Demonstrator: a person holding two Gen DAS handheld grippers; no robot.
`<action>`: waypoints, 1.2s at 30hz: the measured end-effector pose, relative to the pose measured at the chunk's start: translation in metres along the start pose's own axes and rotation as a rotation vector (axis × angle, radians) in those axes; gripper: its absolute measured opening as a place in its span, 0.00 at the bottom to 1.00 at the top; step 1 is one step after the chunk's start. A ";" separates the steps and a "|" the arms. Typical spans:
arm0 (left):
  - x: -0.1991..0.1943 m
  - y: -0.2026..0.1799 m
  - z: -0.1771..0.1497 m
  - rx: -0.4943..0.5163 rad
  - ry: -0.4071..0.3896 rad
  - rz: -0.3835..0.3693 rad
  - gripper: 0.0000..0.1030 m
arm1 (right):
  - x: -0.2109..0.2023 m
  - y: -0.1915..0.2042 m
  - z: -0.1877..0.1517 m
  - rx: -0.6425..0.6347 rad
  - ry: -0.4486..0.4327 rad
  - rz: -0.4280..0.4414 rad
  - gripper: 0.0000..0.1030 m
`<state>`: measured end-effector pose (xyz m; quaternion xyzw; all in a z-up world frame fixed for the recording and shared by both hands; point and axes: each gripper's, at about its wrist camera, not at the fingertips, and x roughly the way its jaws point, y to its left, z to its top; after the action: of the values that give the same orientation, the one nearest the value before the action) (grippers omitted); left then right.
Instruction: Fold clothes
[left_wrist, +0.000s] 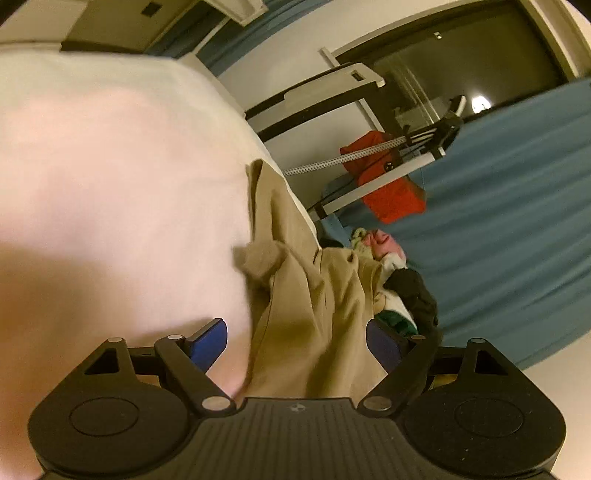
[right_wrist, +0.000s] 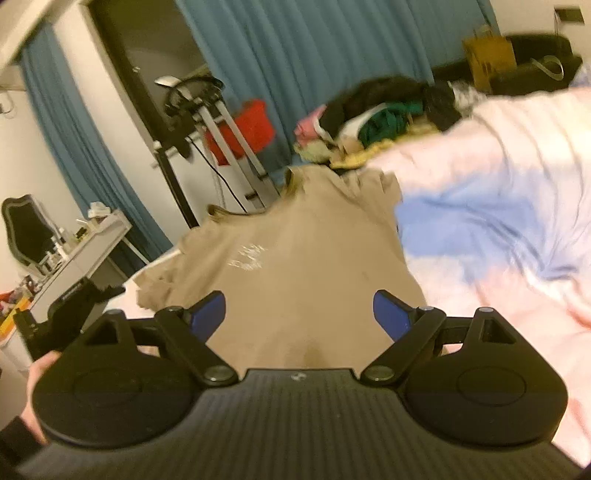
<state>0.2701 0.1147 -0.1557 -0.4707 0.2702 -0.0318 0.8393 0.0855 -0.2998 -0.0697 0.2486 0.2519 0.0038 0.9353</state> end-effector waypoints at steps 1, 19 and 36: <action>0.014 -0.001 0.004 -0.002 -0.002 0.002 0.81 | 0.010 -0.004 0.000 0.014 0.011 -0.001 0.86; 0.073 -0.084 0.098 0.434 -0.107 0.498 0.18 | 0.097 -0.034 0.011 -0.030 0.020 -0.098 0.86; -0.185 -0.008 -0.096 0.131 0.368 0.257 0.46 | 0.039 -0.024 0.012 -0.039 -0.030 -0.043 0.86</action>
<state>0.0680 0.0934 -0.1105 -0.3633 0.4736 -0.0274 0.8019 0.1221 -0.3212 -0.0905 0.2247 0.2430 -0.0151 0.9435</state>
